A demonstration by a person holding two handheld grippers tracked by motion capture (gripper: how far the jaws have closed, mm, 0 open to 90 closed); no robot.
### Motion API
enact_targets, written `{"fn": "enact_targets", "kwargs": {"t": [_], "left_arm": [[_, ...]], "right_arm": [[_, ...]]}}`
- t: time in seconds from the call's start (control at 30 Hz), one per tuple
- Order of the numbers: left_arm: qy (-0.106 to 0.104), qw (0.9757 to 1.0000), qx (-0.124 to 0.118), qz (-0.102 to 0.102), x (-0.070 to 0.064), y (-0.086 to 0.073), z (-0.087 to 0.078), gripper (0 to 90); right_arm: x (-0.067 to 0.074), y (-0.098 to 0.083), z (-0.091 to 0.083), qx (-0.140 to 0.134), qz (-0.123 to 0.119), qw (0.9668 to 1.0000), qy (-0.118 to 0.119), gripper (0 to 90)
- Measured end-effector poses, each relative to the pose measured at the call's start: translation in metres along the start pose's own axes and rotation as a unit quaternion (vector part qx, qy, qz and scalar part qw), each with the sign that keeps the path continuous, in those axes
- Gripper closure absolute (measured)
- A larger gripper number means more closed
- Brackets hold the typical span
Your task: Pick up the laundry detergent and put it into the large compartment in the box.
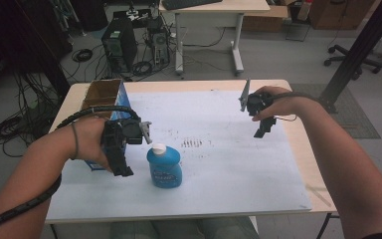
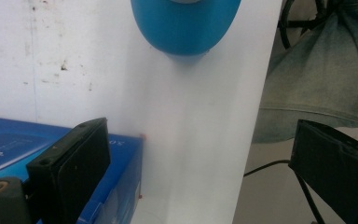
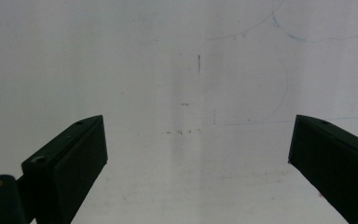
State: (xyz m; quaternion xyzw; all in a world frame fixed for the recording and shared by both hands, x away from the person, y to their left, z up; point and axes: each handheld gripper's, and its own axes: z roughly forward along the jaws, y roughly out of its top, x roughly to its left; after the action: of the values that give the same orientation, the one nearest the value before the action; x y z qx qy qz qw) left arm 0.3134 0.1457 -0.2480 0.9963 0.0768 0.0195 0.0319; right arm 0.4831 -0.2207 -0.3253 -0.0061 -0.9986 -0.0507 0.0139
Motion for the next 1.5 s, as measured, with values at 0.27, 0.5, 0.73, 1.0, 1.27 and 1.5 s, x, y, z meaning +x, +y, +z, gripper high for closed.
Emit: {"fn": "enact_targets", "kwargs": {"t": [0.27, 0.5, 0.73, 1.0, 1.27, 1.5], "left_arm": [[0.0, 1.0, 0.003, -0.005, 0.001, -0.001, 0.0, 5.4], [0.0, 1.0, 0.001, -0.003, 0.002, 0.001, -0.002, 5.4], [0.006, 1.0, 0.001, -0.002, 0.002, 0.004, -0.01, 5.4], [0.007, 1.0, -0.002, 0.005, -0.002, 0.011, -0.022, 5.4], [0.009, 0.9999, 0.002, 0.011, -0.002, 0.022, -0.029, 5.2], [0.007, 0.9997, 0.007, 0.023, -0.002, 0.036, -0.035, 5.2]], "right_arm": [[-0.001, -0.004, 0.001, -0.002, 0.004, 1.0, -0.001, 4.2], [-0.001, -0.005, 0.003, 0.004, 0.005, 1.0, -0.001, 4.2], [0.0, -0.005, 0.002, 0.001, 0.0, 1.0, -0.001, 4.1], [0.001, -0.004, 0.002, -0.007, -0.001, 1.0, -0.001, 4.2], [0.0, -0.008, 0.004, -0.003, 0.003, 1.0, 0.002, 4.1], [0.001, -0.008, 0.008, -0.007, 0.003, 1.0, 0.005, 4.2]]}}
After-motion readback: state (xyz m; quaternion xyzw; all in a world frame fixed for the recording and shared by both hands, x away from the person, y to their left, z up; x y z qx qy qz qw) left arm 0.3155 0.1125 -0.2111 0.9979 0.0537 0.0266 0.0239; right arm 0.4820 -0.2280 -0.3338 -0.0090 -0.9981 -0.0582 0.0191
